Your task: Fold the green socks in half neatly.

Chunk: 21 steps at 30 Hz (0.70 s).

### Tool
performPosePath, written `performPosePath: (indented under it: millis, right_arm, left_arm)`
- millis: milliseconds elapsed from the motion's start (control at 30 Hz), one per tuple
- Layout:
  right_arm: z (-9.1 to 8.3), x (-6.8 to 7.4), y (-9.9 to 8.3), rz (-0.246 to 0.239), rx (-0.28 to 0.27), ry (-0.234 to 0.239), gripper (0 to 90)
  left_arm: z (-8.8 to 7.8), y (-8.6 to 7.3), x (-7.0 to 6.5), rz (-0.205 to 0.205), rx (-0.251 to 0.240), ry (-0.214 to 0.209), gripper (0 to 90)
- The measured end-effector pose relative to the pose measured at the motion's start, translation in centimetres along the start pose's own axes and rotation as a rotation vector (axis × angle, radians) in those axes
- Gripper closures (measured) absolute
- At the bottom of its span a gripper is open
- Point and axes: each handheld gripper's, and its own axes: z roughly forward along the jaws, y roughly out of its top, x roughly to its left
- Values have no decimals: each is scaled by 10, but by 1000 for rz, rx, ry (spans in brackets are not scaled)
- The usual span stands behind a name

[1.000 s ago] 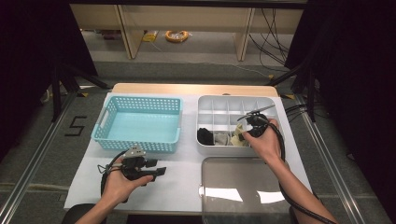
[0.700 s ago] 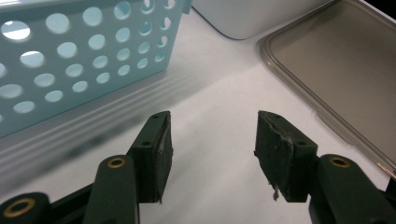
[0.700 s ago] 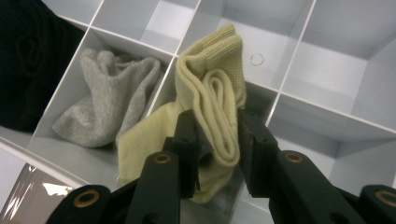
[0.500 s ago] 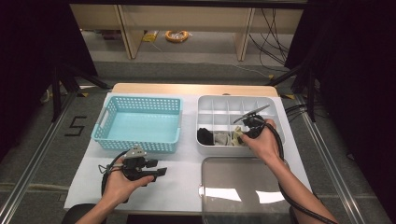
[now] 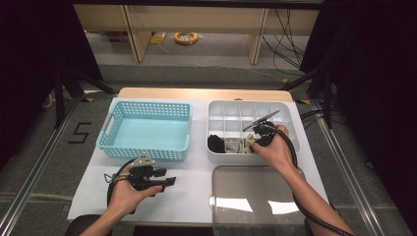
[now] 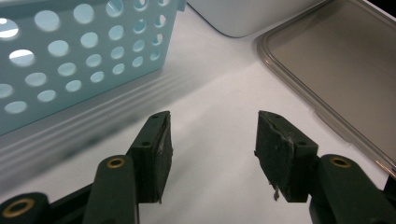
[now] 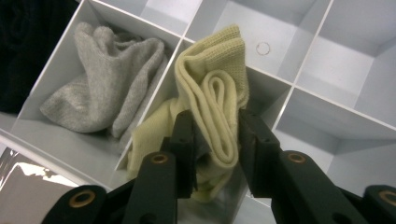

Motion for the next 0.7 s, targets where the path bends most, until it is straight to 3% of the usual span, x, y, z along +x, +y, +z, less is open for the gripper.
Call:
performPosePath:
  millis: [133, 200, 267, 333, 400, 433, 467, 500, 533, 567, 600, 667, 700]
  right_arm:
    - [-6, 0, -2, -13, -30, 14, 650]
    - [-9, 1, -3, -3, -46, -1, 600]
    - [-10, -2, -2, -37, -89, -15, 583]
    - [-14, -4, -1, -28, -115, 1, 588]
    - [-19, -6, 0, -16, -141, 13, 640]
    - [-21, -5, -1, 19, -123, 20, 674]
    - [-22, -9, 0, -30, -143, 14, 719]
    - [-22, -10, 0, -23, -149, 19, 751]
    - [-23, -6, -1, 33, -123, 33, 782]
    - [-22, -10, 0, -13, -138, 26, 796]
    - [-20, -10, -1, -16, -145, 31, 815]
    - [-19, -5, -1, 51, -94, 31, 842]
    - [-16, -7, -1, 18, -113, 27, 849]
  left_arm:
    - [-1, 0, 1, 0, 7, -1, 452]
    - [-1, 0, 0, 1, 4, -2, 452]
    - [-1, 0, 1, 0, 3, -4, 451]
    - [-2, 1, 2, 16, 17, -3, 451]
    - [-1, 0, 1, -3, 3, -3, 451]
    - [-1, 0, 1, -3, 4, -3, 451]
    - [-1, 0, 1, -3, 4, -3, 451]
    - [-1, 0, 1, -4, 3, -3, 451]
    - [-1, 0, 1, -6, 2, -3, 451]
    - [-1, 0, 1, -9, -1, -3, 451]
    - [-1, 1, 1, -9, 3, -2, 451]
    - [-1, 0, 1, -5, 3, -3, 451]
    - [-1, 0, 1, -5, 2, -3, 451]
